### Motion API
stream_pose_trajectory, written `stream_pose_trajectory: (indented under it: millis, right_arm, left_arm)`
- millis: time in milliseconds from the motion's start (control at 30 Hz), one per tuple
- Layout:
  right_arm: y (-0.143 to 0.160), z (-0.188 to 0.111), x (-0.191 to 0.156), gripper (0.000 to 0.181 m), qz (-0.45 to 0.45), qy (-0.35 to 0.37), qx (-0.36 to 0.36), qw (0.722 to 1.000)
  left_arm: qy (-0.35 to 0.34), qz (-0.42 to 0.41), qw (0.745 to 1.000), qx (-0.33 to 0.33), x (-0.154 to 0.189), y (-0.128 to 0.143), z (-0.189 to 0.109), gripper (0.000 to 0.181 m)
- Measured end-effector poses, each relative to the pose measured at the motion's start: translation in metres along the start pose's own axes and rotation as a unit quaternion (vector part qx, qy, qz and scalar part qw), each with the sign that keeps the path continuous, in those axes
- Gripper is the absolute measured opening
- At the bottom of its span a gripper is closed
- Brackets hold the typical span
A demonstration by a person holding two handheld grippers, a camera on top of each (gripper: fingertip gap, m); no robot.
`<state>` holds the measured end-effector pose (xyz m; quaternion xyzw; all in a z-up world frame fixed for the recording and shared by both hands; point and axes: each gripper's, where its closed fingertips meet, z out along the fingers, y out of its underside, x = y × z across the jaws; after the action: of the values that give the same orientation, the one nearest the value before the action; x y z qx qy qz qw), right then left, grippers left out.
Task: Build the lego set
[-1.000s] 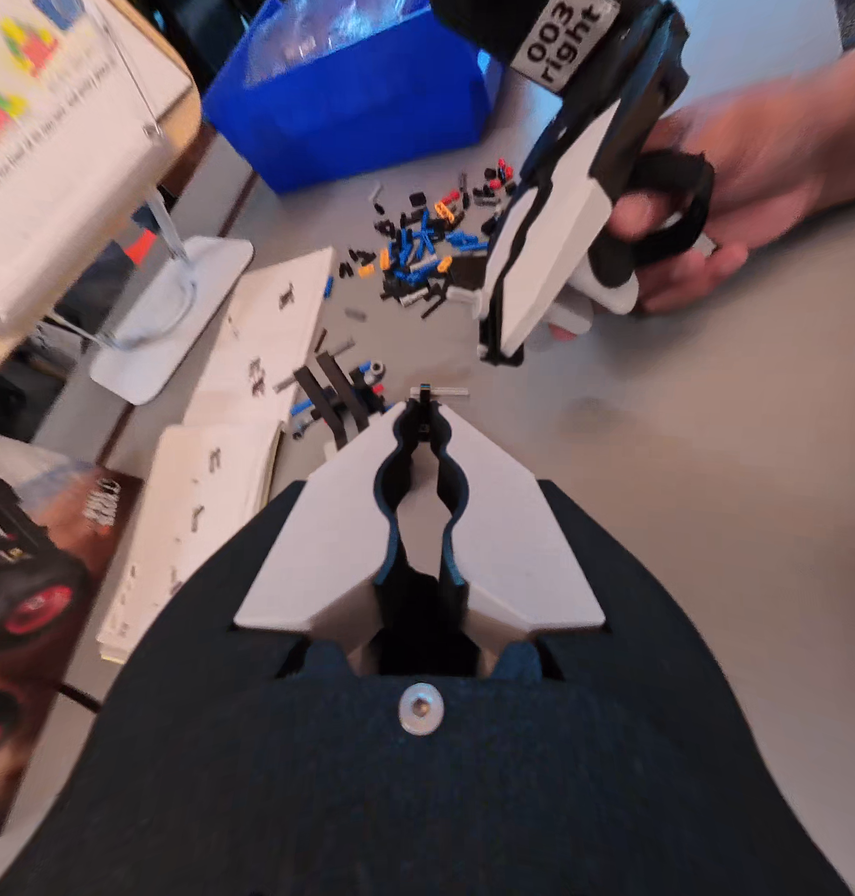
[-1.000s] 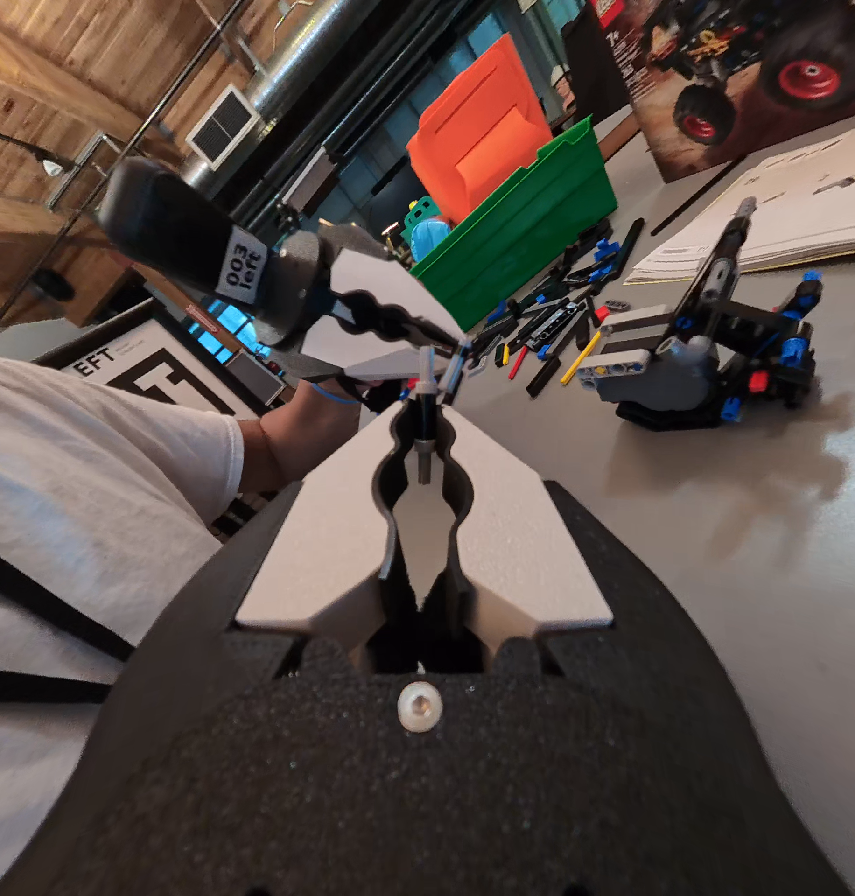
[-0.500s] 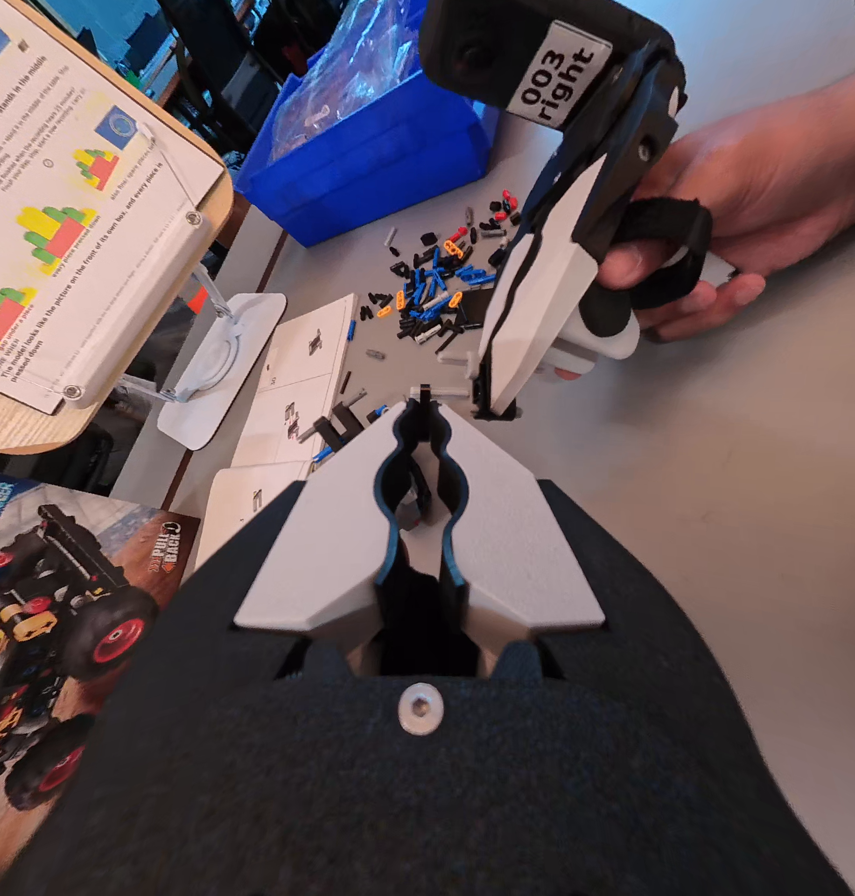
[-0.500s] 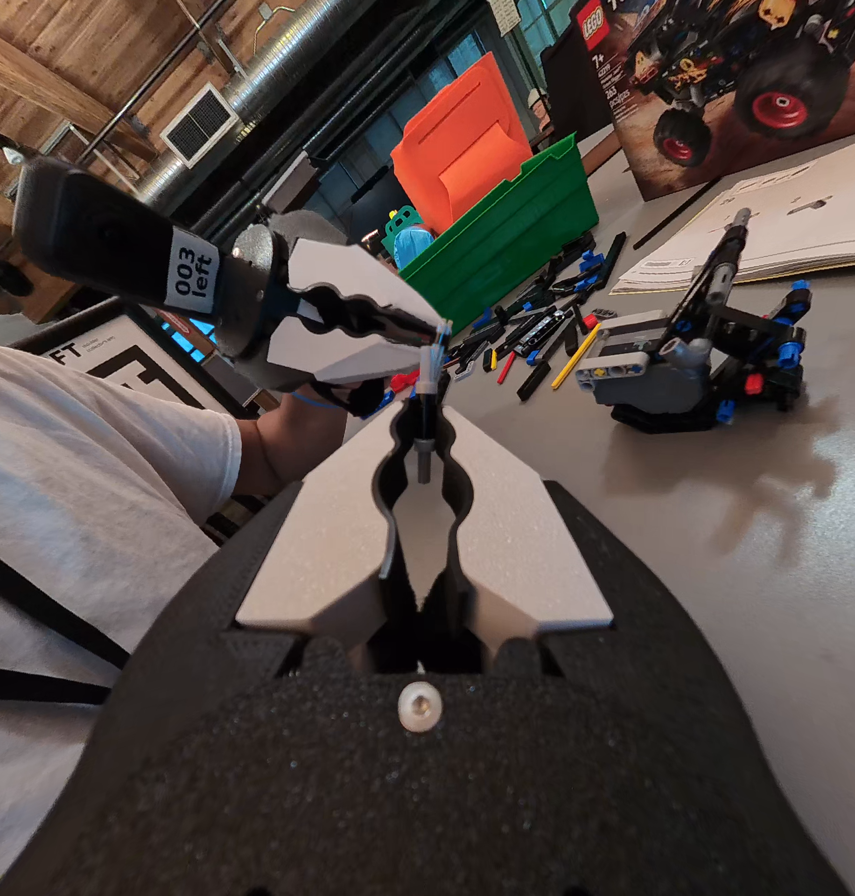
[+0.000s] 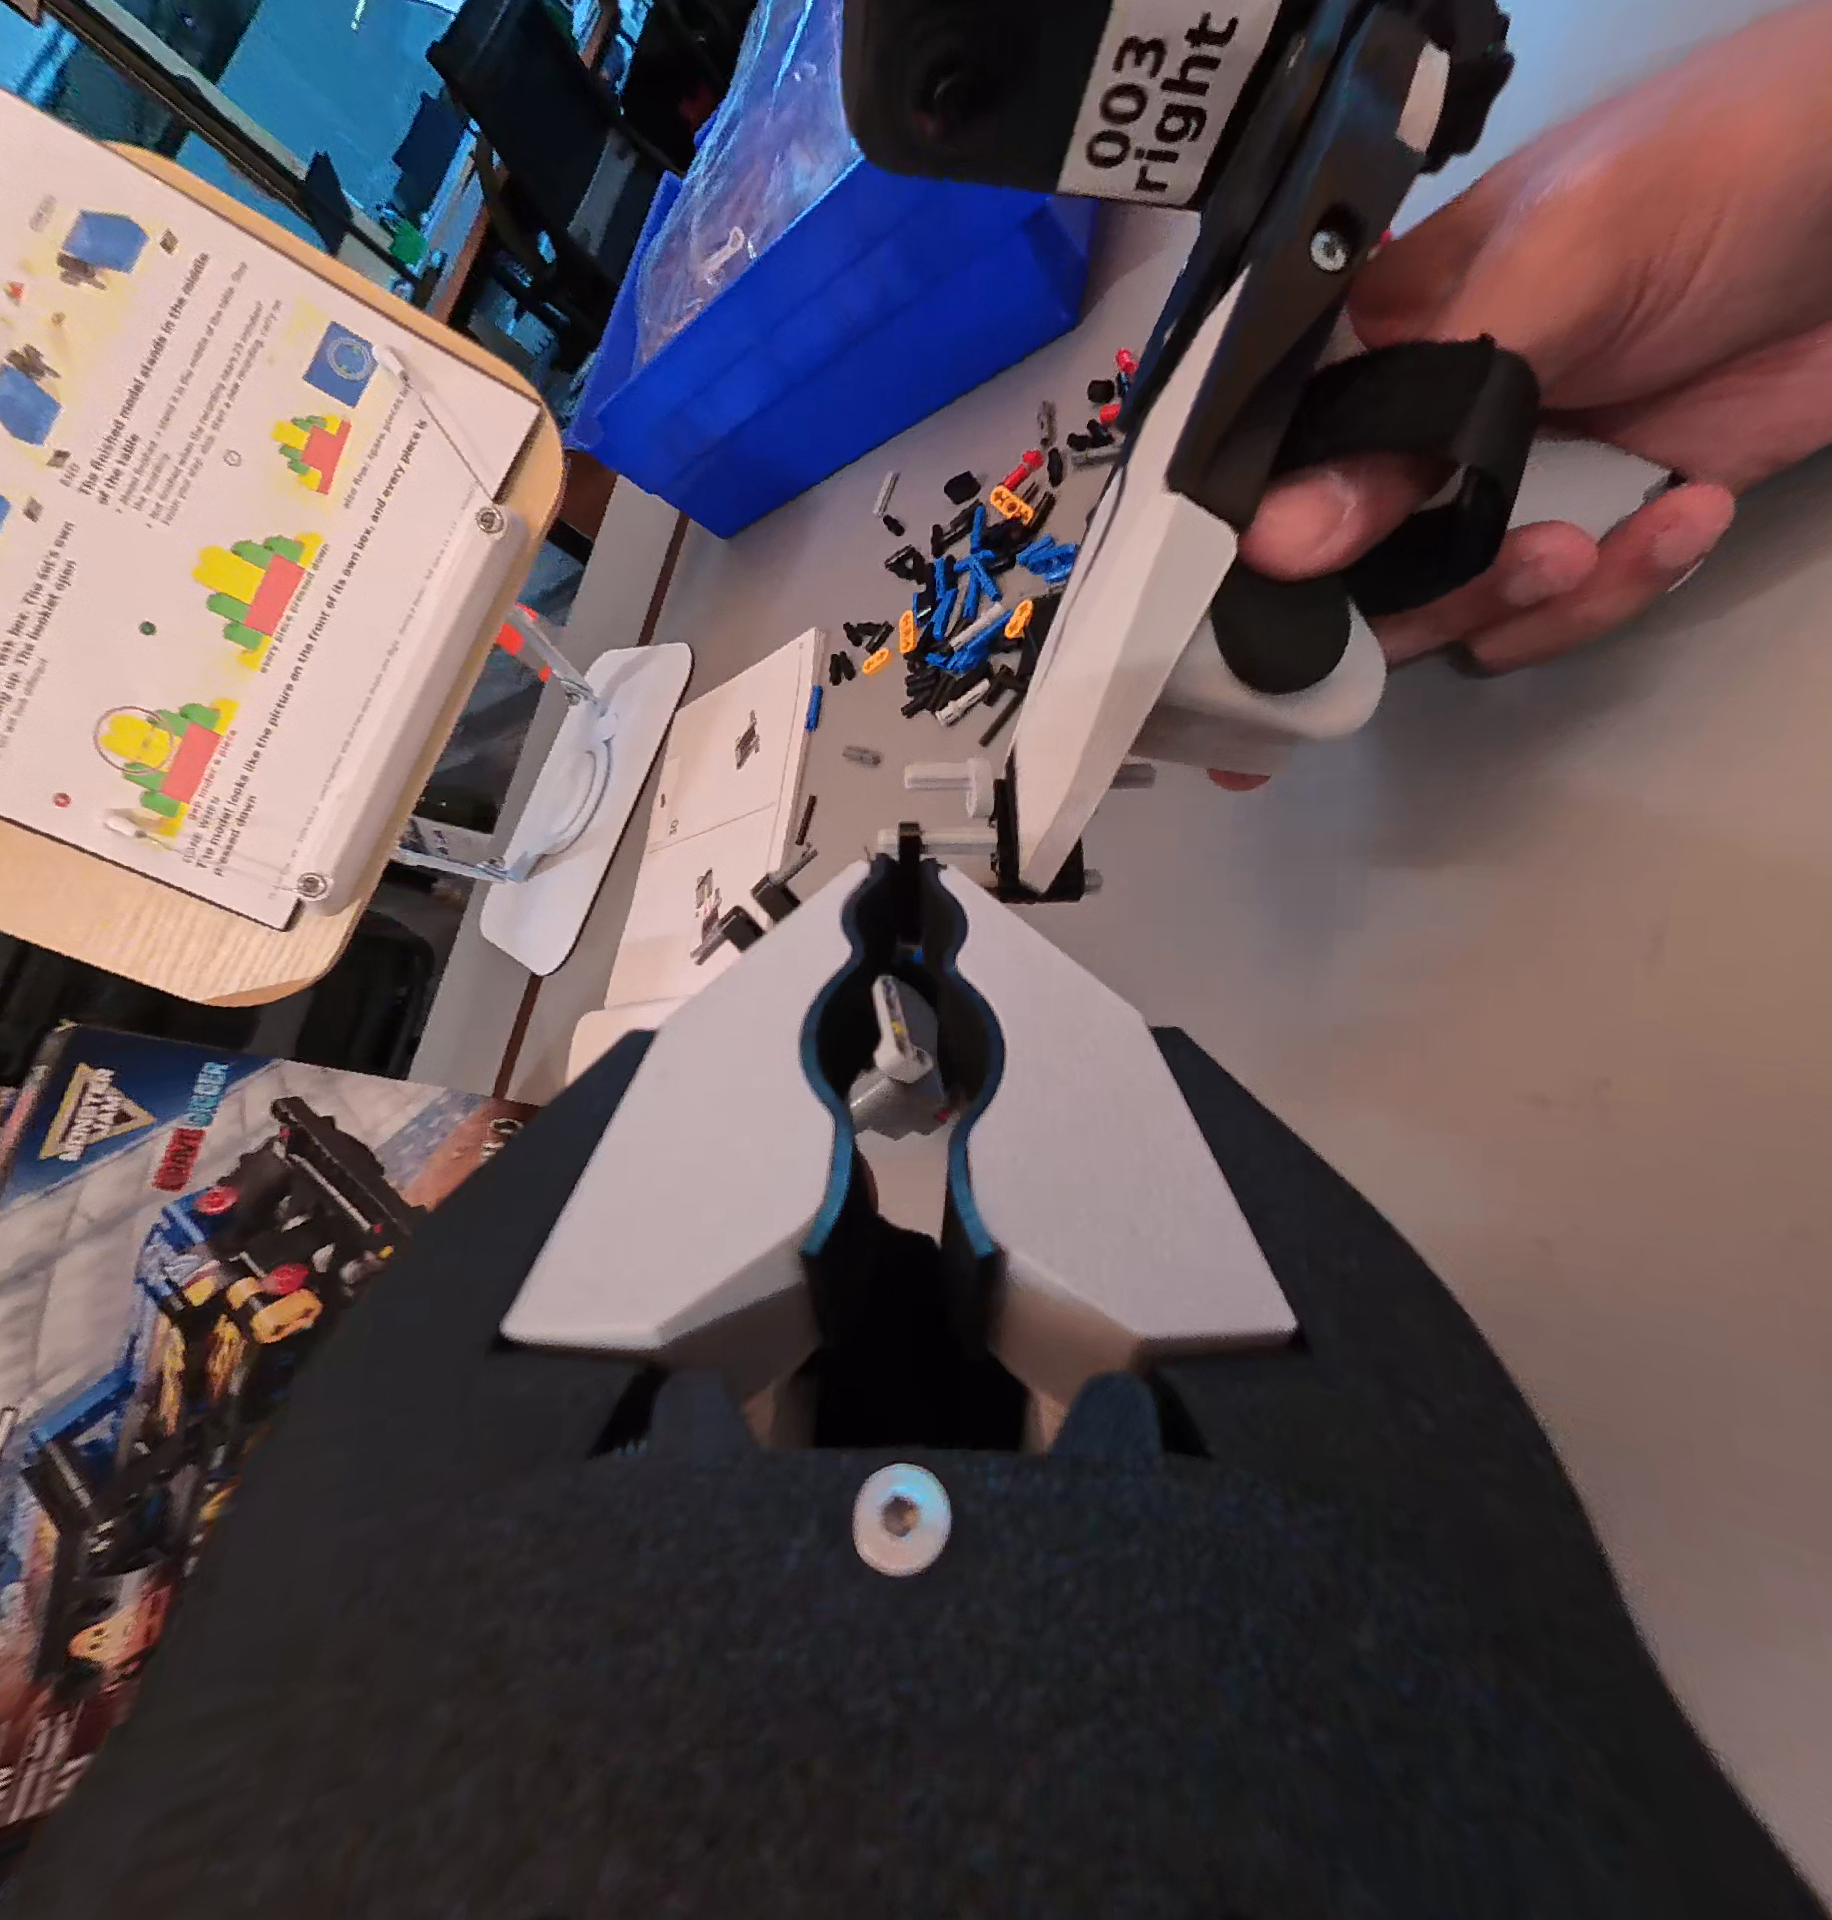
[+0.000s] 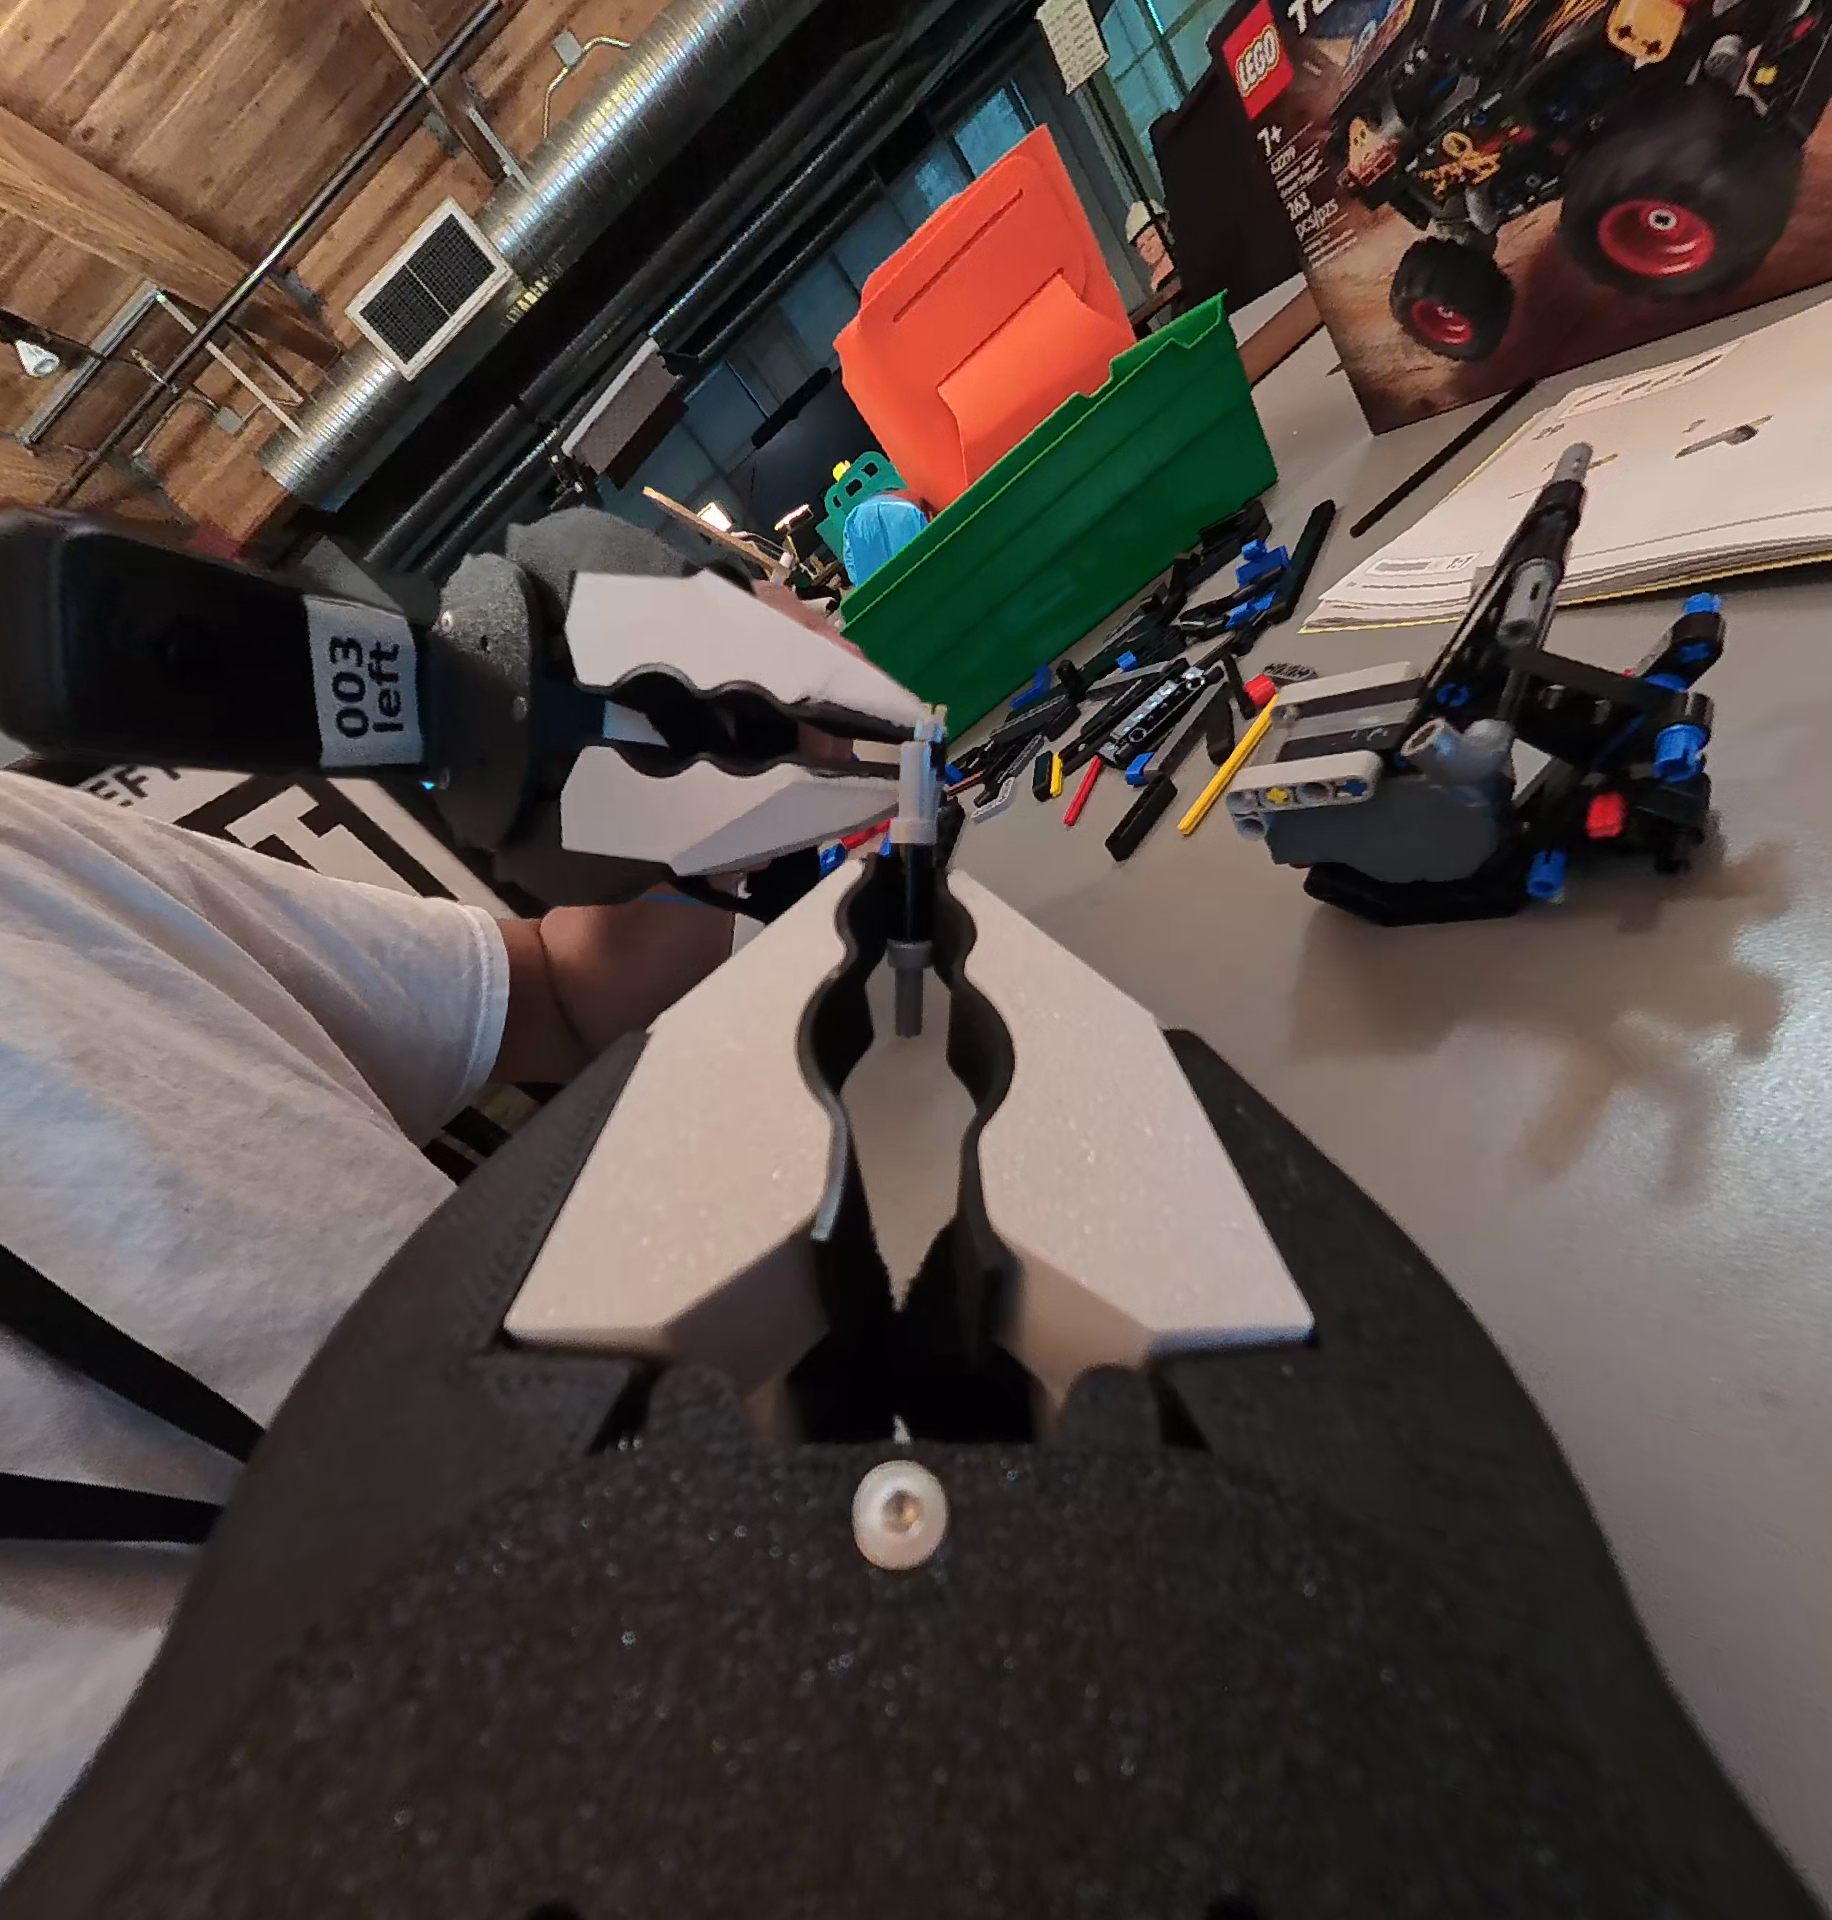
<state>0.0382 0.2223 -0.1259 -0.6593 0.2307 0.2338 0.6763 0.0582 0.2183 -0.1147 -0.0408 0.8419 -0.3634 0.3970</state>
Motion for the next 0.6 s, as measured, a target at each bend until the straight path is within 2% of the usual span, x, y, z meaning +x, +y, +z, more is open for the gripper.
stream_pose_trajectory:
  millis: [300,433,533,600]
  right_arm:
    - [0.0,-0.002,0.003,0.006,0.006,0.007,-0.001,1.0]
    - [0.0,-0.002,0.002,0.006,0.005,0.006,-0.001,1.0]
    - [-0.002,-0.002,-0.001,0.006,0.005,-0.006,0.007,1.0]
    - [-0.004,-0.004,-0.001,0.006,0.01,-0.011,0.013,1.0]
  left_arm:
    - [-0.018,0.039,0.999,-0.028,0.005,0.0,0.001,0.001]
    - [0.006,0.02,0.999,-0.03,0.006,0.0,0.001,0.001]
    - [0.031,-0.024,0.999,-0.015,0.004,-0.004,-0.001,0.002]
    - [0.037,-0.065,0.997,0.017,-0.003,-0.011,-0.007,0.014]
